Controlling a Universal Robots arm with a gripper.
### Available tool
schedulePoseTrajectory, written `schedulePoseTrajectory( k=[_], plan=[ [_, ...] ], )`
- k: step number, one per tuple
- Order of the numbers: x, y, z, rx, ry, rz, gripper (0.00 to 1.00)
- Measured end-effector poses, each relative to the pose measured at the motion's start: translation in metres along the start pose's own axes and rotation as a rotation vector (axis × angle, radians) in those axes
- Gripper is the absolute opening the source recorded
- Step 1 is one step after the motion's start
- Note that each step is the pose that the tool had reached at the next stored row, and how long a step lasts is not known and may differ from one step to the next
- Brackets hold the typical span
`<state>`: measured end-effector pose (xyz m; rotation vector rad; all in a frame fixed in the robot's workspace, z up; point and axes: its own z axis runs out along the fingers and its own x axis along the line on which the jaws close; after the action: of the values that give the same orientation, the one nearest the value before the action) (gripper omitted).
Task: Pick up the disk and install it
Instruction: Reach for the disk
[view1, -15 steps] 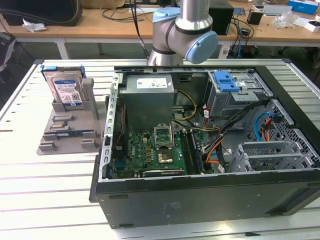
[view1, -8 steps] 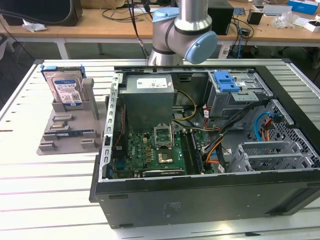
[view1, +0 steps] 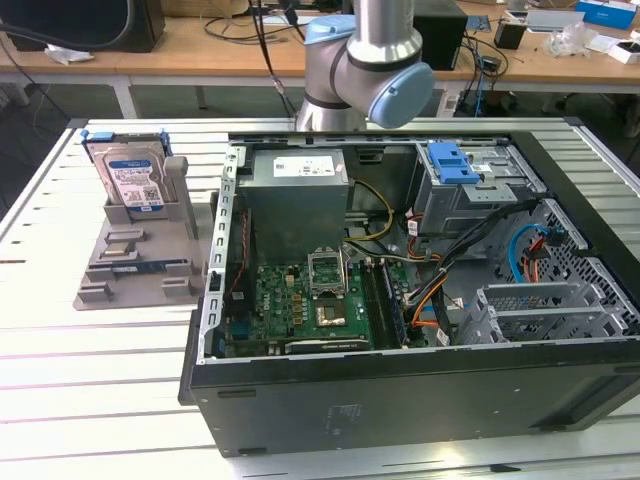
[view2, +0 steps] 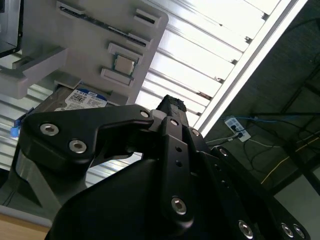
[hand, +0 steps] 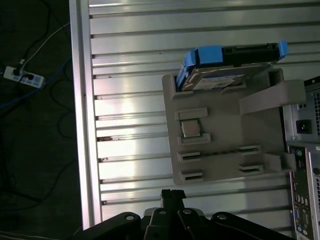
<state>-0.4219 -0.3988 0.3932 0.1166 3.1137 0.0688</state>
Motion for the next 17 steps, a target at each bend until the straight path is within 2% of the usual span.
schedulePoseTrajectory(
  k=[6, 9, 11, 17],
  plan=[
    [0.014, -0.0009, -0.0003, 0.0, 0.0001, 0.0, 0.11],
    [0.0145, 0.003, -0.0001, -0.0001, 0.0, 0.0, 0.11],
    [0.012, 0.0062, 0.0002, -0.0001, -0.0001, 0.0, 0.11],
    [-0.0056, 0.0163, 0.0014, 0.0022, 0.0001, -0.001, 0.11]
  ],
)
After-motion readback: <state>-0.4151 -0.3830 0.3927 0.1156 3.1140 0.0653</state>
